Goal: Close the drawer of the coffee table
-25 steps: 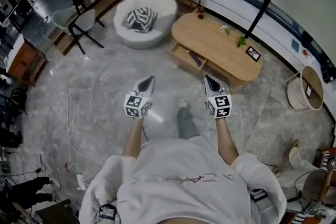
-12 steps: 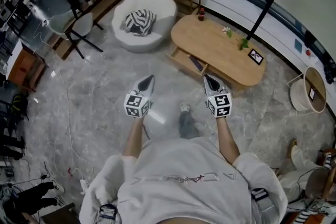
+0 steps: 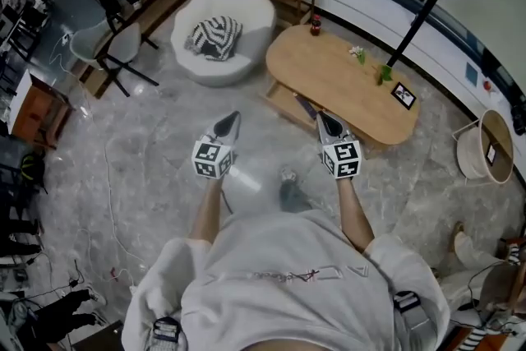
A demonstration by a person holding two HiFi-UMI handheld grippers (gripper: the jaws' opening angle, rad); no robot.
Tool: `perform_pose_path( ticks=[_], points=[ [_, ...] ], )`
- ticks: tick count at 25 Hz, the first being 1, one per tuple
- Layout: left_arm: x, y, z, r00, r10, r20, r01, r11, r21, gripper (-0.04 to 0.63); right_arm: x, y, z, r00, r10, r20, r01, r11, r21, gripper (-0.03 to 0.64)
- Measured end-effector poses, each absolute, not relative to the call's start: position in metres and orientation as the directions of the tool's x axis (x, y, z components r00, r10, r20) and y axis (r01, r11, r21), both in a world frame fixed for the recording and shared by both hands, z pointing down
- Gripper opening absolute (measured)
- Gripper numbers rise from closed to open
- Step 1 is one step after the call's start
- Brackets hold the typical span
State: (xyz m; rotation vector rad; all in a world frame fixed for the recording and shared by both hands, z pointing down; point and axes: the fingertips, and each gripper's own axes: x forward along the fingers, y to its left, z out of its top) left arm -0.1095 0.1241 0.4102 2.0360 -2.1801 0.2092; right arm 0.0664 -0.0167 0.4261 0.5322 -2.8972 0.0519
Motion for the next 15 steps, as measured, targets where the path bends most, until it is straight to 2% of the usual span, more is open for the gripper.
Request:
perform_pose_path(
  ticks=[15],
  points=[
    [-0.199,-0.019,0.394,-0.091,-0.977,0.194,-0.996,0.093,-0.001,-0.002,-0.025,-0.161,0.415,-0.923,-0.33,0.197,-0.337,0.942,0.001,0.005]
  ],
)
